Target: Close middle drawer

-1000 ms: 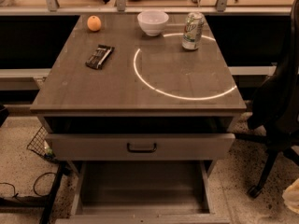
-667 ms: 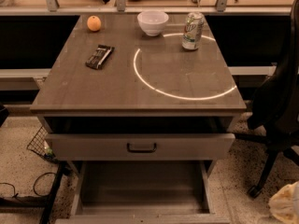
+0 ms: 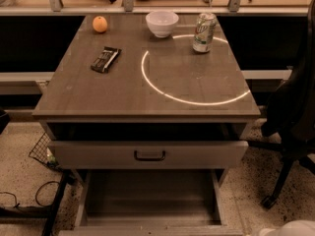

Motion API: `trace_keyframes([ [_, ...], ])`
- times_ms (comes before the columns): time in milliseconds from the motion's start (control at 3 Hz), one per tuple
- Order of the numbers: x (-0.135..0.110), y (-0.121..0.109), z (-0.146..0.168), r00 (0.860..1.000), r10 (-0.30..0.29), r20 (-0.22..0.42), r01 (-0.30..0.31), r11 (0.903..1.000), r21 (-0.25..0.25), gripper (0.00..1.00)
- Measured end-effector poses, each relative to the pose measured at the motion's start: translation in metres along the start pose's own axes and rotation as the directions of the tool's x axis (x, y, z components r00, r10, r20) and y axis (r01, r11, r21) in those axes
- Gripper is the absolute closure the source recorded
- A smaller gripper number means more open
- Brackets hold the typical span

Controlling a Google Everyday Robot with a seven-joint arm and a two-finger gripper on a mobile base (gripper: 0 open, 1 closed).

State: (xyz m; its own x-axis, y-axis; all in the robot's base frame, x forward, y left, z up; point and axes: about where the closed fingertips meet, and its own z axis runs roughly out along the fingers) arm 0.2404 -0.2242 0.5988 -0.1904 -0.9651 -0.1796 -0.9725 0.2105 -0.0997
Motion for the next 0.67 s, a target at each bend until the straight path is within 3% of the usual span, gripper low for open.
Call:
trace_keyframes([
  [333, -0.017, 0.027, 0.076, 0.999, -0.034, 0.014, 0.035, 0.9991, -0.026, 1.00],
  [667, -0.027, 0.027, 0.099, 0.999, -0.044, 0.031, 0.044, 0.9990, -0.001, 1.00],
])
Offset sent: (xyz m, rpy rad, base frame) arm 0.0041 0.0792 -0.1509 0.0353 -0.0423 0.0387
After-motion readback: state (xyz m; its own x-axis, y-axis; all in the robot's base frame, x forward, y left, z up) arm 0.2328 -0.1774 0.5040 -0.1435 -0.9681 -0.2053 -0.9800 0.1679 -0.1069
